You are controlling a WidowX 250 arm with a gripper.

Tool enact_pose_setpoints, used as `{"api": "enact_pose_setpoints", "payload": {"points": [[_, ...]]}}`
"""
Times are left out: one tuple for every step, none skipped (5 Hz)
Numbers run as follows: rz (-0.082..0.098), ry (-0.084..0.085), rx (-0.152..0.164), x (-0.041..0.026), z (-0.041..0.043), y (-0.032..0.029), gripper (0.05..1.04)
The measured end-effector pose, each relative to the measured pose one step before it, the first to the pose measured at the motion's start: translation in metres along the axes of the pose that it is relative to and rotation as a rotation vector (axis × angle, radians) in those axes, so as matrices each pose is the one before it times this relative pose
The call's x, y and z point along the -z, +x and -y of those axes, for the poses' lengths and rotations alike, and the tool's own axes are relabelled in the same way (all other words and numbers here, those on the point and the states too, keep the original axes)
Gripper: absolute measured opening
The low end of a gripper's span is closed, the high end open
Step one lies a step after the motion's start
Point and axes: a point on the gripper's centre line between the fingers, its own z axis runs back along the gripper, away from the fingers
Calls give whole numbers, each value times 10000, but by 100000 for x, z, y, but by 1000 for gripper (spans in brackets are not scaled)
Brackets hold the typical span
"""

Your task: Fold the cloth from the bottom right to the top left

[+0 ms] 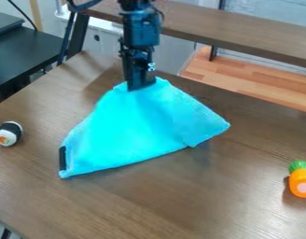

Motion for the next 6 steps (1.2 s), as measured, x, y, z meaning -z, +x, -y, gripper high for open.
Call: {"api": "enact_pose_setpoints", "payload": {"points": [[-88,-56,-140,-228,-1412,494,53],[73,30,-164,-678,-1360,765,53],[-8,-114,-340,-226,-1574,296,53],[24,-79,-241,-325,-1388,698,53],[-13,-29,-49,1,-1183,214,53],[120,336,323,-364,-476,207,53]]}}
